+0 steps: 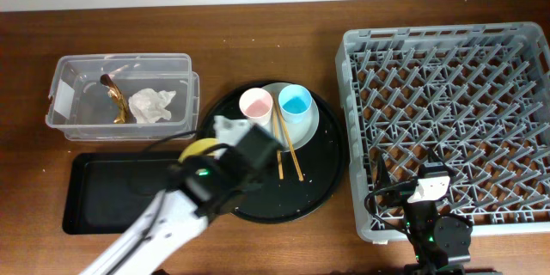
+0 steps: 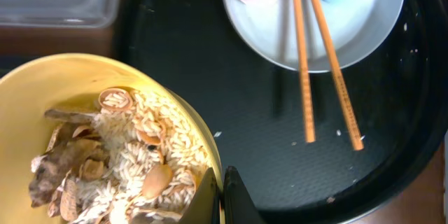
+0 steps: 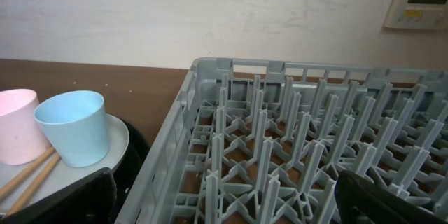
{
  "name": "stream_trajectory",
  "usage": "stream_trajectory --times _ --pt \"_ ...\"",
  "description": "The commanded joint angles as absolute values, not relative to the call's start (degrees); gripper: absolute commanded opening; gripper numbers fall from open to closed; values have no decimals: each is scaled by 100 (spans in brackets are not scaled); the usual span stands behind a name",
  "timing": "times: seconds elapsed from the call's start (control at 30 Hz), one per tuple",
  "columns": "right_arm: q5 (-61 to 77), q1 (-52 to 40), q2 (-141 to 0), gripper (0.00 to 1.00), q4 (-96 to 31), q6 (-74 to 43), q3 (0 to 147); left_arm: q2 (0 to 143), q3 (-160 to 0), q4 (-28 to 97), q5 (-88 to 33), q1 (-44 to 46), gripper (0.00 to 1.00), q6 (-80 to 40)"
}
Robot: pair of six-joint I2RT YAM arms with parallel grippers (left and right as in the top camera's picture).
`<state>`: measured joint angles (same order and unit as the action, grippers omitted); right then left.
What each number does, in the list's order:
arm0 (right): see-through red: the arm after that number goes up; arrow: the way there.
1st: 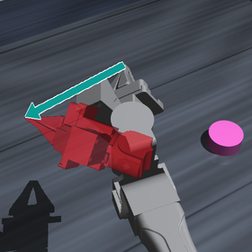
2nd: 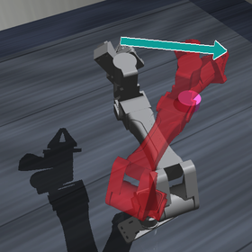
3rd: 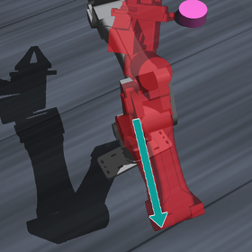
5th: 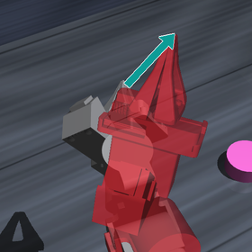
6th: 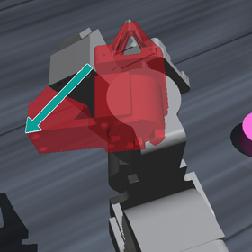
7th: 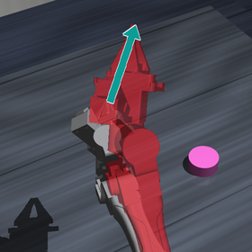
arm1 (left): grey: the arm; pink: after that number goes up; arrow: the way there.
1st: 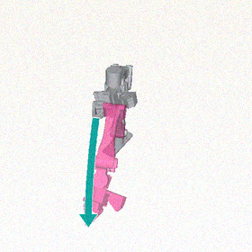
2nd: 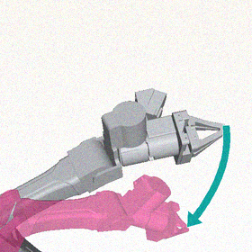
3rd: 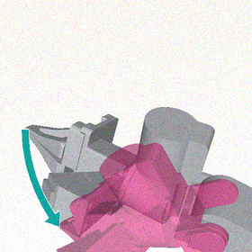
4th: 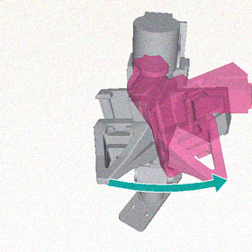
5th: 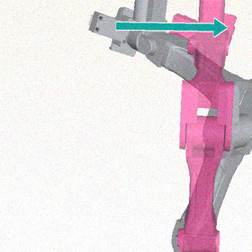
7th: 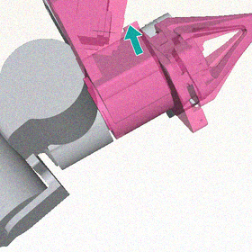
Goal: Sort waste into correct bins and load items into the dishwasher rack
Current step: 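Tip the yellow bowl over the black tray to dump the scraps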
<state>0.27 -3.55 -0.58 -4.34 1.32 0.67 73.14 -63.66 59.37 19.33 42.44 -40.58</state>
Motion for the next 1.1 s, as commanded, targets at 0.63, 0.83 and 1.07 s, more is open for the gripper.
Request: stream_trajectory --times 0.63,0.83,1.07 --pt "40 -336 -21 98 -451 108 32 6180 -4248 4945 -7813 -5706 0 740" --pt "40 -336 -21 98 -451 108 32 6440 -3564 4294 -8326 -6567 0 740" --pt "40 -336 -21 98 -451 108 32 6735 -3566 4410 -9017 -6471 0 563"
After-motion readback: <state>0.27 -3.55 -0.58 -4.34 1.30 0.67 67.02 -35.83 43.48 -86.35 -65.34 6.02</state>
